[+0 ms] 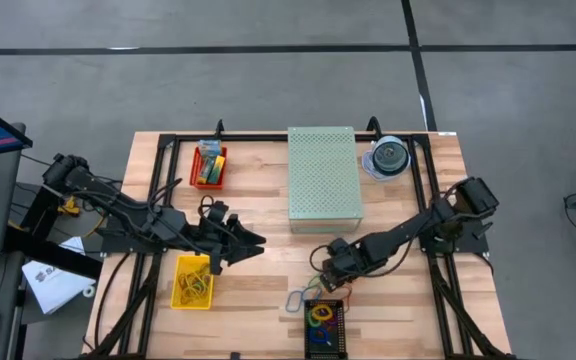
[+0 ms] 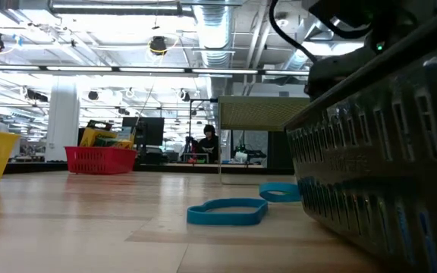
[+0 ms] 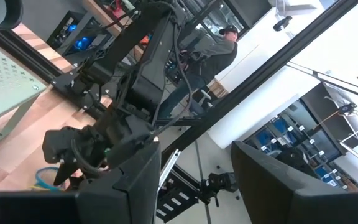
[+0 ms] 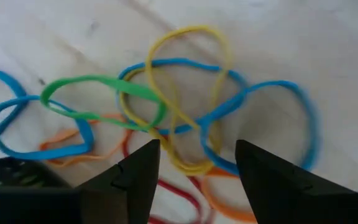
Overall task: Pick & Place Office Desk Supplies
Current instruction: Put the blue rubber band into the yellow bin
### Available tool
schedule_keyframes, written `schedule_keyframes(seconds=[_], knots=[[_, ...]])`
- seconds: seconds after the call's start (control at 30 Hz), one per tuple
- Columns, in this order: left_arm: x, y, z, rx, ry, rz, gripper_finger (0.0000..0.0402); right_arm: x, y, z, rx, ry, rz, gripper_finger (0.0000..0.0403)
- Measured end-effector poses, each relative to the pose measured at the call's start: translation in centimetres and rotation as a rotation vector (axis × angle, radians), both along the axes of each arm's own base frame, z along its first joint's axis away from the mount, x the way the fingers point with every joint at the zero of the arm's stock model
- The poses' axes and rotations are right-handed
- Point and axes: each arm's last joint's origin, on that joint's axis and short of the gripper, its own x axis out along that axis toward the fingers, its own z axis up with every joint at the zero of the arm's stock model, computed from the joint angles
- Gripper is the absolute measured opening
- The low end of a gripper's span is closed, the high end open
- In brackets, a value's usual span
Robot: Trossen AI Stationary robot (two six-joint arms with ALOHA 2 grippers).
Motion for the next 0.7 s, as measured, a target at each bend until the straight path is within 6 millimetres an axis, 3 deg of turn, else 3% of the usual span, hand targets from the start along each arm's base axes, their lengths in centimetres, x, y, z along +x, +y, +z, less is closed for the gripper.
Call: schedule_keyframes(seconds=[0.2, 0.43, 0.7], knots=[[0.0, 0.0, 0.0, -0.015, 0.0, 0.001, 0.0191, -0.1, 0.6, -0.6, -0.016, 0.012, 0.005, 0.0174], [0.1, 0.2, 0.0, -0.02, 0.0, 0.008, 0.0187, 0.0, 0.1, 0.9, -0.034, -0.066, -0.027, 0.0105], [0.1, 0.2, 0.0, -0.022, 0.0, 0.008, 0.0186, 0.2, -0.5, 1.0, -0.041, -0.075, -0.05, 0.0093]])
